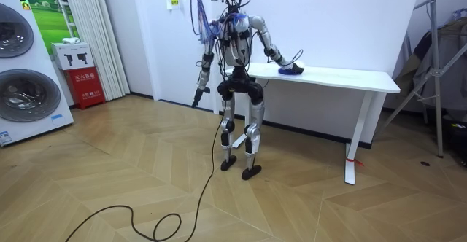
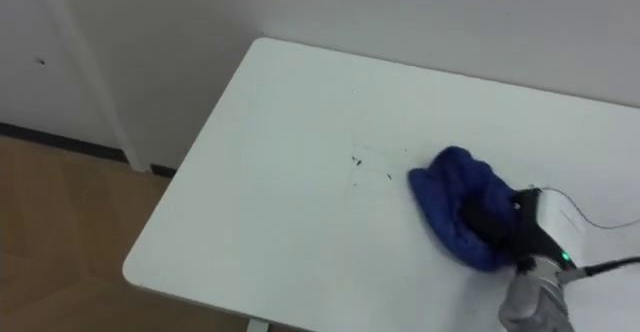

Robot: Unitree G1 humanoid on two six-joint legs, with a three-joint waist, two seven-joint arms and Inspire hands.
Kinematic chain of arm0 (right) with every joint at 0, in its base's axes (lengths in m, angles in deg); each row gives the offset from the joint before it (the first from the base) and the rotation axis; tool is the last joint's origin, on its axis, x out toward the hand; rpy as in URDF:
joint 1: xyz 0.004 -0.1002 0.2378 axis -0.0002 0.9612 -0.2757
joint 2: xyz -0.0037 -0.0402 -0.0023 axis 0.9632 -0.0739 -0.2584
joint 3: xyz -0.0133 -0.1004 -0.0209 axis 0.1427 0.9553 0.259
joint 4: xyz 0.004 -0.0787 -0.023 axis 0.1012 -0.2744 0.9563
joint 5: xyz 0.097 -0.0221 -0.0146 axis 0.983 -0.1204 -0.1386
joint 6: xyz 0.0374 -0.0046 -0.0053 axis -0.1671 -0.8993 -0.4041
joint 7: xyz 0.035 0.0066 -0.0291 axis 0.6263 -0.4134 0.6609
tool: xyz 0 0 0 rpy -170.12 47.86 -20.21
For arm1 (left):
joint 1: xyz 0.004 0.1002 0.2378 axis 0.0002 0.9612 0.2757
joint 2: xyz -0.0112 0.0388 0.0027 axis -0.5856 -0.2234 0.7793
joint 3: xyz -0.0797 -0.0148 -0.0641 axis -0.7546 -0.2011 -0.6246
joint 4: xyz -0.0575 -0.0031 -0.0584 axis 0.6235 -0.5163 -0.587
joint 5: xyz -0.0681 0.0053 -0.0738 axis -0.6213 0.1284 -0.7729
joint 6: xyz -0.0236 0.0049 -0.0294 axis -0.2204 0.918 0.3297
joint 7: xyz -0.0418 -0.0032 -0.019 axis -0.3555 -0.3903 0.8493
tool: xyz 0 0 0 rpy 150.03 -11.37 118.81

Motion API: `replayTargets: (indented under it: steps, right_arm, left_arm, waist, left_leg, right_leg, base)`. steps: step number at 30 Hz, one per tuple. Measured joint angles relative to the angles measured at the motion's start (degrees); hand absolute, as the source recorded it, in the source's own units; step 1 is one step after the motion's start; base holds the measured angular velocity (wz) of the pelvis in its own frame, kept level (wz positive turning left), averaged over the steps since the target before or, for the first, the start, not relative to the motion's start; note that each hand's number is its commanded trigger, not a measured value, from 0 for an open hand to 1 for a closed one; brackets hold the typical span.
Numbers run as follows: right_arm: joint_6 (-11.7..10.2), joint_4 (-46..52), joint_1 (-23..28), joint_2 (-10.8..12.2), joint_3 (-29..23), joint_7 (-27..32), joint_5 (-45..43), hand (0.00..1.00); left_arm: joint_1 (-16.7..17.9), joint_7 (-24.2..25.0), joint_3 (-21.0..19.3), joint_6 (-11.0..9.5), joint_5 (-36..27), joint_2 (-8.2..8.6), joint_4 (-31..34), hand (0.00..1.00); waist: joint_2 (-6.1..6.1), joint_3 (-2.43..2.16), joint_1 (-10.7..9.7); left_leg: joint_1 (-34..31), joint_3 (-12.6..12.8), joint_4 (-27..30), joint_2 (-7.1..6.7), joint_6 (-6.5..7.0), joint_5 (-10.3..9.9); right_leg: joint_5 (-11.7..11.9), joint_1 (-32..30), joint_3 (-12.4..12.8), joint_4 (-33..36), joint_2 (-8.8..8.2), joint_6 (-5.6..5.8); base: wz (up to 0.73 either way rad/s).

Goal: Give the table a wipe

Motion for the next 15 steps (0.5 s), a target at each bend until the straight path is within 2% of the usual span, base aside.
replayTargets:
  steps: [3, 5, 8, 10, 11, 12, 13, 14, 15]
  right_arm:
    - [0.00, -2.60, 0.28, -0.87, -1.32, 0.31, -0.04, 1.00]
    - [0.39, -4.02, -0.71, -0.90, -0.84, 0.30, 0.35, 1.00]
    - [4.37, -3.69, -4.82, 0.33, 2.48, 0.26, 1.04, 1.00]
    - [8.23, -2.06, -7.92, 0.78, 6.28, -0.92, 1.01, 1.00]
    - [11.33, 1.56, -9.47, 1.52, 10.47, -3.05, 0.74, 1.00]
    - [13.96, 6.48, -11.57, 3.24, 16.08, -6.17, -1.94, 1.00]
    - [14.75, 10.24, -14.12, 4.90, 20.71, -9.41, -5.09, 1.00]
    - [14.81, 11.77, -15.59, 6.27, 22.99, -10.96, -6.05, 1.00]
    - [14.51, 11.99, -19.49, 9.15, 25.51, -13.60, -7.27, 1.00]
  left_arm:
    - [-0.36, -0.13, -0.69, -0.41, -0.03, -0.02, 0.29, 0.00]
    - [-1.15, -1.05, 0.74, -0.66, -0.28, 0.13, 0.29, 0.00]
    - [-2.44, -2.64, 4.75, -1.01, -1.20, 0.97, 0.25, 0.00]
    - [-3.85, -3.91, 7.28, -0.97, -2.85, 2.17, -0.21, 0.00]
    - [-5.33, -4.29, 8.70, -0.98, -3.60, 2.90, -1.05, 0.00]
    - [-6.57, -4.41, 10.05, -0.82, -3.94, 3.59, -1.96, 0.00]
    - [-7.67, -4.35, 11.05, -0.50, -3.83, 4.03, -2.47, 0.00]
    - [-8.59, -4.33, 11.65, -0.43, -3.91, 4.13, -2.74, 0.00]
    - [-9.80, -4.21, 11.78, -0.10, -3.90, 4.60, -2.76, 0.00]
  waist:
    - [0.16, -0.06, 0.00]
    - [0.18, -0.06, 0.21]
    - [0.38, 0.12, 1.82]
    - [0.35, 0.32, 2.63]
    - [0.16, 0.47, 3.88]
    - [0.00, 0.57, 4.35]
    - [-0.30, 1.15, 4.36]
    - [-0.54, 1.41, 4.62]
    - [-0.81, 1.92, 5.43]
  left_leg:
    - [0.95, -0.63, 0.19, -0.32, 0.57, -0.35]
    - [1.28, -0.79, 0.41, -0.60, 0.73, -0.36]
    - [1.42, 0.79, 0.29, -0.55, 0.81, -0.33]
    - [1.19, 2.59, -0.03, -0.21, 0.55, -0.17]
    - [0.99, 4.28, -0.62, 0.19, 0.20, 0.07]
    - [0.47, 5.73, -0.99, 0.78, -0.20, 0.32]
    - [0.04, 5.97, -1.05, 1.31, -0.69, 0.61]
    - [-0.30, 5.93, -1.21, 1.50, -0.95, 0.77]
    - [-0.81, 5.82, -1.48, 1.91, -1.46, 1.12]
  right_leg:
    - [0.38, 1.61, 0.01, -0.03, -0.23, 0.65]
    - [0.38, 1.72, 0.06, 0.05, -0.48, 0.74]
    - [0.34, 1.35, 1.91, 0.00, -0.48, 0.97]
    - [0.31, 0.18, 3.16, 0.16, -0.37, 1.03]
    - [0.31, -0.95, 4.26, 0.13, -0.14, 1.04]
    - [0.40, -2.15, 4.74, 0.15, 0.22, 0.89]
    - [0.60, -2.80, 4.77, 0.16, 0.70, 0.45]
    - [0.61, -3.18, 4.76, 0.19, 0.93, 0.15]
    - [0.84, -3.80, 4.65, 0.13, 1.33, -0.28]
  base:
    - [0.05]
    - [-0.01]
    - [-0.39]
    - [-0.60]
    - [-0.77]
    - [-0.69]
    - [-0.33]
    - [0.00]
    - [0.16]
